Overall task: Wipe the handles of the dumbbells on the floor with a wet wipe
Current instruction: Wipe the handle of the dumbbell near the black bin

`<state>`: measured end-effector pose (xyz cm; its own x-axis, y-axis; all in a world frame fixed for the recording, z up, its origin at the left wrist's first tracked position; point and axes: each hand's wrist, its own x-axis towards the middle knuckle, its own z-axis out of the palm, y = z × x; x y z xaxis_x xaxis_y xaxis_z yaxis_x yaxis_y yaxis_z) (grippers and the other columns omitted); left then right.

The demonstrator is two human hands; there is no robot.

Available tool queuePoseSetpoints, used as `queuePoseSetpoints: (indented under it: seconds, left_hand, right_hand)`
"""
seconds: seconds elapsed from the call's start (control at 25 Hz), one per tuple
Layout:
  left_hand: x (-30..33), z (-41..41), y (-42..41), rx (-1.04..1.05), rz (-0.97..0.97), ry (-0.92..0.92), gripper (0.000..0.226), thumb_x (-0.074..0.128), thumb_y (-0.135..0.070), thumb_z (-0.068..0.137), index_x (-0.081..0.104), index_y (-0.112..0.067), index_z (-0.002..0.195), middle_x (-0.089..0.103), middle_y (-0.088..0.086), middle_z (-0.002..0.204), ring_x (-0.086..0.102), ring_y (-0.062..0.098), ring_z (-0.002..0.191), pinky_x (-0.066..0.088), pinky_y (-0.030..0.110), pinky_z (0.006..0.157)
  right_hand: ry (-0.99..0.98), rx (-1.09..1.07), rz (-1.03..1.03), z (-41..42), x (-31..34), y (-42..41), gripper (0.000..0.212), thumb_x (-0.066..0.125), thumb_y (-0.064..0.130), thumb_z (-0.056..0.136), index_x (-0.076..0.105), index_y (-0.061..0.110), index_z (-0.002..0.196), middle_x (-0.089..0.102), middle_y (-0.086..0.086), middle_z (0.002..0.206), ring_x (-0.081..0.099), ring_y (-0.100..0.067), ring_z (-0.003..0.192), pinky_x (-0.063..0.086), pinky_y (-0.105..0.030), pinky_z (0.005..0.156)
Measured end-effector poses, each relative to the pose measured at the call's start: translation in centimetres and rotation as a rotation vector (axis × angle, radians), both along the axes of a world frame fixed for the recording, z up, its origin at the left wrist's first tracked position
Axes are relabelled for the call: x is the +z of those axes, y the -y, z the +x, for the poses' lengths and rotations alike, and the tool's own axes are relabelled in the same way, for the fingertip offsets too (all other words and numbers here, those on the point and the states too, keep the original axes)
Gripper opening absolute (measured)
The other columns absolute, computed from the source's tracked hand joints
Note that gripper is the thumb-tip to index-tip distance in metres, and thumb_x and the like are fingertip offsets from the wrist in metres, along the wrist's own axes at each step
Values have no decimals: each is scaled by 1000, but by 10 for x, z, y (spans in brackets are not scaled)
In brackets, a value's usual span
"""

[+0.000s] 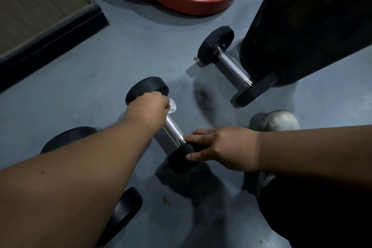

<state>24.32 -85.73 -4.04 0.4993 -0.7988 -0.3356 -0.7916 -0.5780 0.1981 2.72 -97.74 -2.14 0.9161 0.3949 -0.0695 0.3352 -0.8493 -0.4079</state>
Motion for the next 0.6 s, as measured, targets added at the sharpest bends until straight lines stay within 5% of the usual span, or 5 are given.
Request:
queuePoseSetpoints:
  seconds: [0.08,0.44,0.6]
  left_hand:
    - [-3,-2,2,7,13,34,13,58,-12,82,68,-20,80,59,-2,93,61,27,81,48,30,63]
    - [7,-32,-4,-132,28,-263,16,66,-29,87,76,-31,99,73,-5,99,65,16,97,52,30,87]
    - [2,-41,-6,-209,93,-288,18,65,-34,84,73,-37,100,70,-8,100,64,18,98,54,36,84]
  right_hand:
    - [-5,-4,7,0,-1,0,65,70,-10,72,69,22,129,57,-18,142,62,-36,123,62,-40,79]
    - [-12,-12,18,-2,-4,1,61,69,-7,78,67,22,131,52,-17,148,58,-37,128,63,-45,74]
    - [-24,-10,23,-2,-6,1,58,56,-4,82,65,23,133,48,-15,153,54,-37,132,62,-50,75]
